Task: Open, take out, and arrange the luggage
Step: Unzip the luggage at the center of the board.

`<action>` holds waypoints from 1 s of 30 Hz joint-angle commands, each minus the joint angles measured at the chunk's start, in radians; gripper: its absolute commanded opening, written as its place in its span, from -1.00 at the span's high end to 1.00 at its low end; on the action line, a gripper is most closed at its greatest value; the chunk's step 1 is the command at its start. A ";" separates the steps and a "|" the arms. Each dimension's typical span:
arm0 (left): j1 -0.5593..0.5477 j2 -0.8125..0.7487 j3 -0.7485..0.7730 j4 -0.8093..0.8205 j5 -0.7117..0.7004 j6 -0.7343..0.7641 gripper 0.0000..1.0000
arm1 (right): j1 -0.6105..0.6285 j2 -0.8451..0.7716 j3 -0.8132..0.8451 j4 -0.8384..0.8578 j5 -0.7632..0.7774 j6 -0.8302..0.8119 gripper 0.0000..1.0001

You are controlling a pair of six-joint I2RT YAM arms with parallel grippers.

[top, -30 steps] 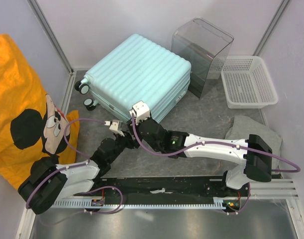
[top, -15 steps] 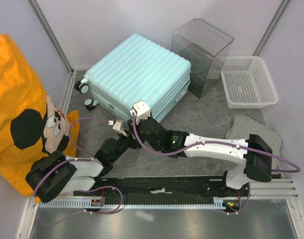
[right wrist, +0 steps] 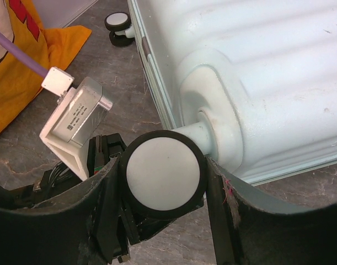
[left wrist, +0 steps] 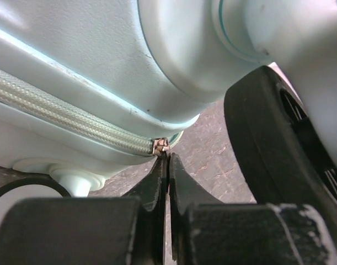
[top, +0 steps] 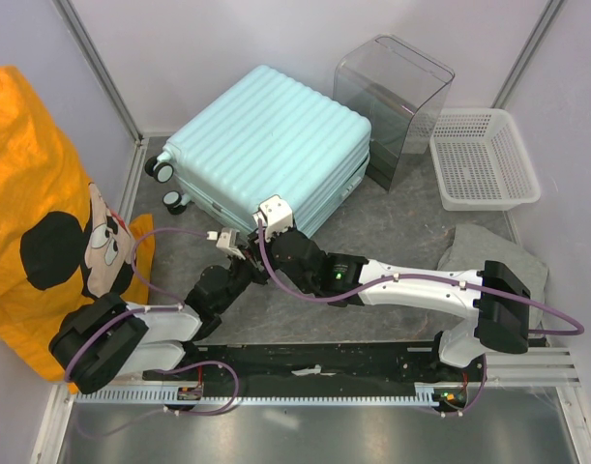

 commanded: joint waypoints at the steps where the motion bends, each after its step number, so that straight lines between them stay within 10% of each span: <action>1: 0.007 -0.022 0.041 0.039 -0.085 -0.037 0.97 | -0.026 -0.022 0.001 0.088 0.005 0.039 1.00; 16: 0.035 -0.370 -0.059 -0.336 -0.254 -0.092 0.97 | -0.024 -0.026 -0.003 0.070 0.062 0.016 0.99; 30: 0.102 -0.443 -0.097 -0.356 -0.075 -0.005 0.97 | -0.026 -0.029 -0.003 0.070 0.063 0.013 1.00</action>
